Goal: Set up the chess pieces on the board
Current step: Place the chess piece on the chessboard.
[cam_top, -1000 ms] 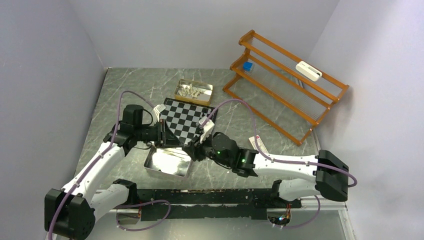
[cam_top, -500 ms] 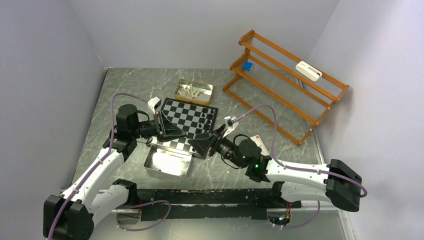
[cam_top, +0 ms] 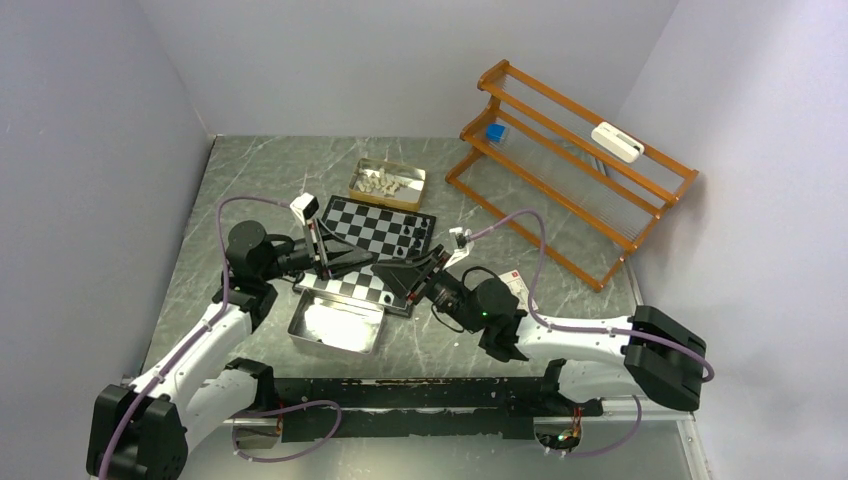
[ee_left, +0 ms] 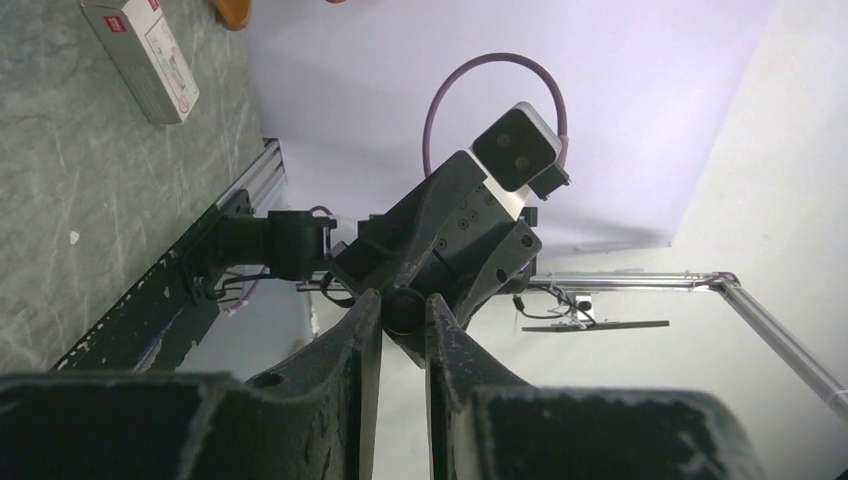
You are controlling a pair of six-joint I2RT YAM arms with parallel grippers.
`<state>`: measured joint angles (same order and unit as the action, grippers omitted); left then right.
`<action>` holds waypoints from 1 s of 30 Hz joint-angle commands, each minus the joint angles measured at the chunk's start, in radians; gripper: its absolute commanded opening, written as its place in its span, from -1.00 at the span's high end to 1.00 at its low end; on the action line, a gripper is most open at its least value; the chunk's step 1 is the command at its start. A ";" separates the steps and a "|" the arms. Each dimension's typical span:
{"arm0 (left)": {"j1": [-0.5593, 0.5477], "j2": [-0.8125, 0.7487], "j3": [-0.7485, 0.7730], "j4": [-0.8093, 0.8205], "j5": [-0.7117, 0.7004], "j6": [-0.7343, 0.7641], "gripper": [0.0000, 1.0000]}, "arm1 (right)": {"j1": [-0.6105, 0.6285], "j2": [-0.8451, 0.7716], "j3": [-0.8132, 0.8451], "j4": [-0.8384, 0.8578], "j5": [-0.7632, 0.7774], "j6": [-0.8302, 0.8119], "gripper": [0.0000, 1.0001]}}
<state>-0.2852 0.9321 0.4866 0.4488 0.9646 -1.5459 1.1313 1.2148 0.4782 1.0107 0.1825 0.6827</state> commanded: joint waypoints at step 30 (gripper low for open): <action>-0.004 0.016 0.286 -0.709 -0.266 0.641 -0.35 | -0.139 -0.106 0.084 -0.339 0.001 -0.051 0.85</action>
<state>-0.2852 0.9222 0.5995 0.1242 0.8318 -1.2839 1.0588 1.1725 0.4999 0.8902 0.2062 0.6842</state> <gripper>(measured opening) 0.594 0.125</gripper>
